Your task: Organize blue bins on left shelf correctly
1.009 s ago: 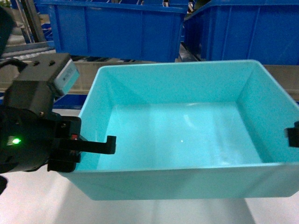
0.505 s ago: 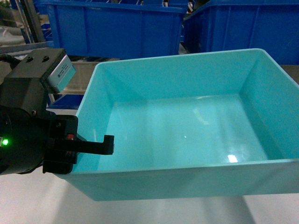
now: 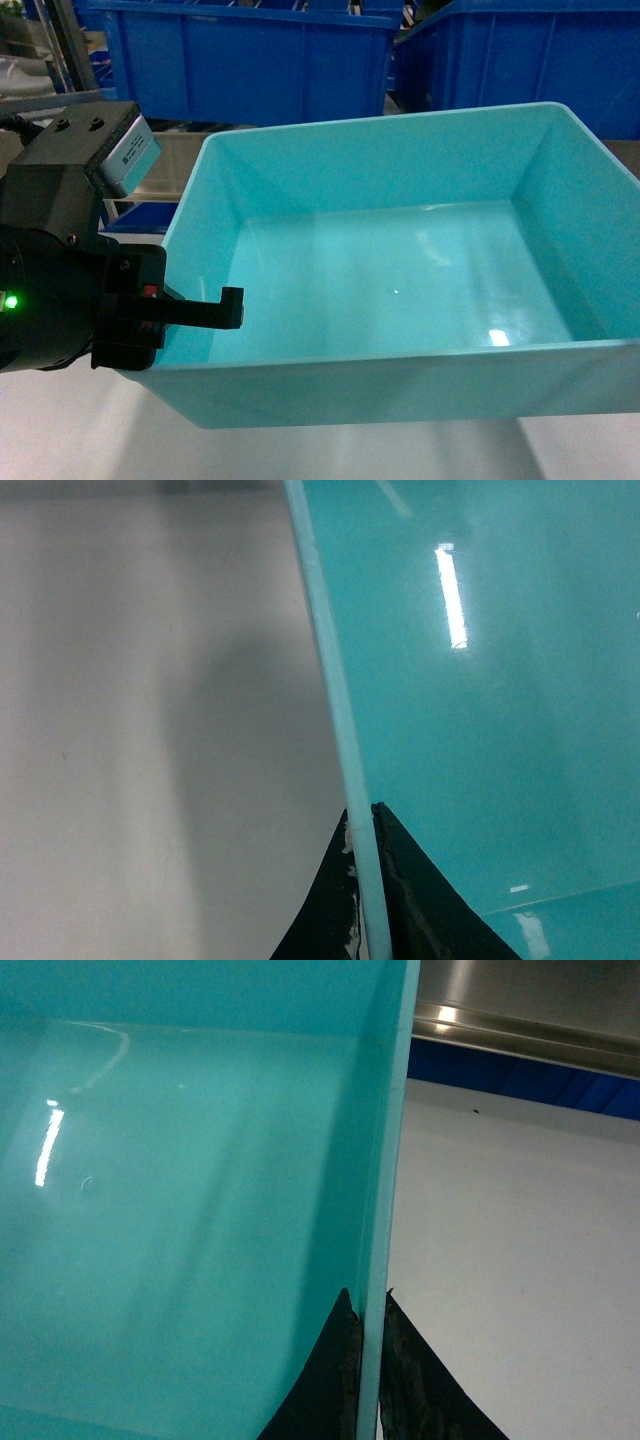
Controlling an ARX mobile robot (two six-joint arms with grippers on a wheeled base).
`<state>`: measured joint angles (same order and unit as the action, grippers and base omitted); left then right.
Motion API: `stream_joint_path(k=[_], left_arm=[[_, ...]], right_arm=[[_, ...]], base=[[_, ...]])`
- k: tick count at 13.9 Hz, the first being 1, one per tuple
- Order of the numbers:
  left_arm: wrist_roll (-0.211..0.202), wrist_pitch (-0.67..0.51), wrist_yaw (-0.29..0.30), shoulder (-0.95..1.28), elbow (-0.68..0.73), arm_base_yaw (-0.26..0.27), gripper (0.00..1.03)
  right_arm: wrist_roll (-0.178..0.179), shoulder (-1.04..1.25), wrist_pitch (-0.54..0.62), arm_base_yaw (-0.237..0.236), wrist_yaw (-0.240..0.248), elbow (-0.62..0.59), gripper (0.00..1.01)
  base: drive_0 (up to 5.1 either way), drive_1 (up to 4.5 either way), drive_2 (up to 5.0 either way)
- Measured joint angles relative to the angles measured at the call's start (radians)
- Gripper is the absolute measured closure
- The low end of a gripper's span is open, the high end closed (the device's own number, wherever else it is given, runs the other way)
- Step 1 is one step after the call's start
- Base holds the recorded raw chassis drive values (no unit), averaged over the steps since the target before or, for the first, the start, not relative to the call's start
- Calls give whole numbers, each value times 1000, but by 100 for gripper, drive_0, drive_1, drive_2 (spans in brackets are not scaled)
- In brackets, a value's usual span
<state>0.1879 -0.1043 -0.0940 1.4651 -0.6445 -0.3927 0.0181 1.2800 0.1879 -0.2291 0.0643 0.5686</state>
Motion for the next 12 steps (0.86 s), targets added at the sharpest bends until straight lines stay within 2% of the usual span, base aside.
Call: stream_joint_path(k=[4,9,12], left_arm=[[0,1,0,0,0,0,101],[0,4,1,0,0,0,101],[0,3,0,0,0,0,101]], right_arm=[[0,0,-1,0,0,0,99],[0,1,-2,0,0,-1,99],[0,0,-1,0,0,-2,99]], base=[[0,-34,34],[-310,-151,482],[-473,169,309]])
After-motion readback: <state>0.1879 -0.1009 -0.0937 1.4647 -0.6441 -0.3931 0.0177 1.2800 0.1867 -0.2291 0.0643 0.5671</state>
